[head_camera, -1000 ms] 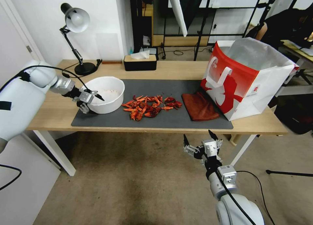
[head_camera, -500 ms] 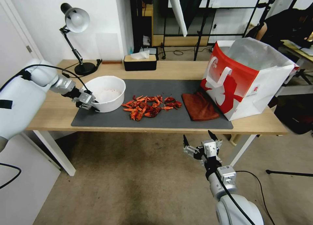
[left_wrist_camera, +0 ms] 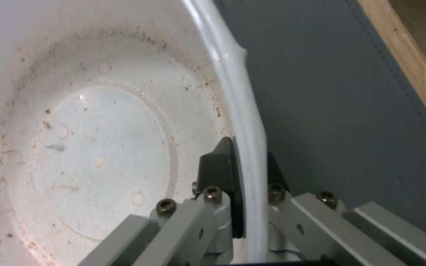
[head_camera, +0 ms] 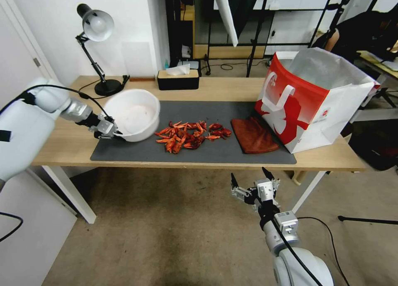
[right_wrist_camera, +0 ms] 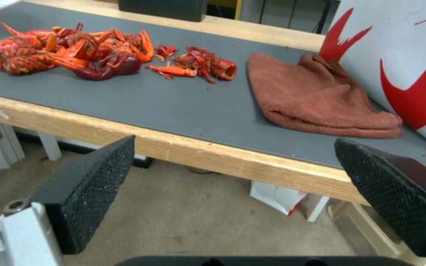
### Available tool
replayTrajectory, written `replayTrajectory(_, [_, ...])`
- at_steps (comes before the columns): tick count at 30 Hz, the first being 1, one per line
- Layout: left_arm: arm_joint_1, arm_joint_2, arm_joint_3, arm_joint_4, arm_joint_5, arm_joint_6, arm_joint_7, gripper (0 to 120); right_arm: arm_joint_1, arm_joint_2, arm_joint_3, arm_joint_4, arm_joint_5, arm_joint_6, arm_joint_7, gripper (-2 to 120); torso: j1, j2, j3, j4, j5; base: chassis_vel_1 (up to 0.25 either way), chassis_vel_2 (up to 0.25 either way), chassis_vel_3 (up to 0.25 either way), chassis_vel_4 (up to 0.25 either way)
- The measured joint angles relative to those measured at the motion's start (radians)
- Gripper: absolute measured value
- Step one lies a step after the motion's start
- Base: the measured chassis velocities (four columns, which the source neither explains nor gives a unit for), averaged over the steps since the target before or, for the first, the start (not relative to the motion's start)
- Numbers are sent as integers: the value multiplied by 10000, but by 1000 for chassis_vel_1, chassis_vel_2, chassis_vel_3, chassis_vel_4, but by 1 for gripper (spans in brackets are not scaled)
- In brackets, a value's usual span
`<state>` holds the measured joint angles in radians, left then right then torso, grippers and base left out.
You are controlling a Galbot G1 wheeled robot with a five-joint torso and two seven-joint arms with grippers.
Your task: Sweep shrimp from table into container with towel, then put container into takeout bag.
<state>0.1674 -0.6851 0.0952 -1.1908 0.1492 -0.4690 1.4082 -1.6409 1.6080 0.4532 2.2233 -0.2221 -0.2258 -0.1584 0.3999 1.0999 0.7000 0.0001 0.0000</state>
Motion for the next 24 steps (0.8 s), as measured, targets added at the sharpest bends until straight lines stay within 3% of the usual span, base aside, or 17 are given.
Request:
replayTrajectory(2, [444,440,-132,-669,-298,-305,-514,0,31,0,-29,-36,-12,3,-5,100,1,0,0,-1,-2,0,0,0,0])
replayTrajectory(7, [1108,930,-386,-1690,-485,-579,-757,0,57,0,-62,-54,-39,2,-7,100,0,0,0,1,-1,0,0,0,0])
replayTrajectory(10, [2035,1581,-683,-3134,-929,-769,-913,0,67,0,-130,-65,-128,-16,-23,100,0,0,0,-1,-1,0,0,0,0])
replayTrajectory(19, [2832,2307,-902,-4777,-1537,-950,-984,0,148,0,-161,-107,-213,-53,-45,100,0,1,-1,-2,1,0,0,0,0])
replayTrajectory(21, [3381,2599,-1081,-5747,-1736,-992,-988,0,141,0,-167,-105,-236,-62,-51,100,0,1,-1,-2,2,0,0,0,0])
replayTrajectory(22, [3381,2599,-1081,-5747,-1736,-992,-988,0,141,0,-167,-105,-236,-62,-51,100,0,1,-1,-2,2,0,0,0,0])
replayTrajectory(24, [4032,2766,-1356,-6680,-1768,-996,-989,0,143,0,-169,-105,-263,-63,-51,100,-1,1,-1,1,2,0,0,0,0])
